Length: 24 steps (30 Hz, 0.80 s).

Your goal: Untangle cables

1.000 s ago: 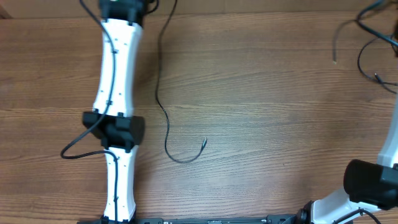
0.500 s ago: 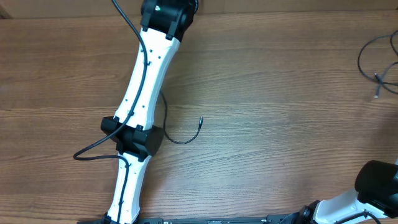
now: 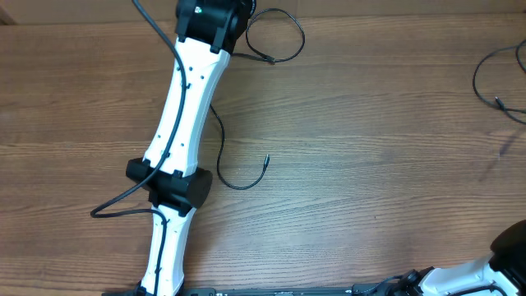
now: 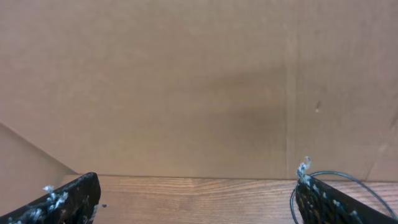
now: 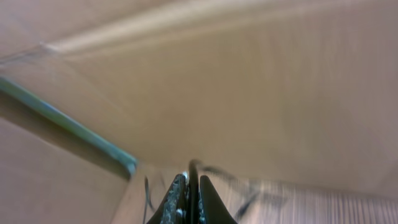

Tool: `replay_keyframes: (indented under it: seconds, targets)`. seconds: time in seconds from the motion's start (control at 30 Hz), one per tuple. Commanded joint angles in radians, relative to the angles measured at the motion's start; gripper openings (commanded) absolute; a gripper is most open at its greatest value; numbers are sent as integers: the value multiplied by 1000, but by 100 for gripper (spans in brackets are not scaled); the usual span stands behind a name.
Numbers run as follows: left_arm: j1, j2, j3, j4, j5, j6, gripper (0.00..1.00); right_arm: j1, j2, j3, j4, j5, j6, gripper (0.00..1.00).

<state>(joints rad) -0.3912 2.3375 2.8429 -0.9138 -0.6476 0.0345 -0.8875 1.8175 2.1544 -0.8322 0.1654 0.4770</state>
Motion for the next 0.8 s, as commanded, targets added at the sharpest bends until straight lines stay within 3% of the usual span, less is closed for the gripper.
replay_keyframes:
  seconds: [0.0, 0.23, 0.37, 0.5, 0.77]
  targets:
    - [-3, -69, 20, -19, -13, -39, 100, -5, 70, 5, -94, -70, 155, 4]
    - [-3, -69, 20, -91, 13, -42, 100, -5, 225, -27, -291, -73, 453, 4]
    - [-5, -69, 20, -120, 14, -43, 100, -5, 291, -80, -356, -204, 682, 4]
    - [-7, -69, 20, -135, 24, -70, 100, -3, 319, -151, -308, -505, 826, 4]
    - [-11, -69, 20, -171, 71, -94, 100, -12, 326, -264, -114, -628, 976, 4]
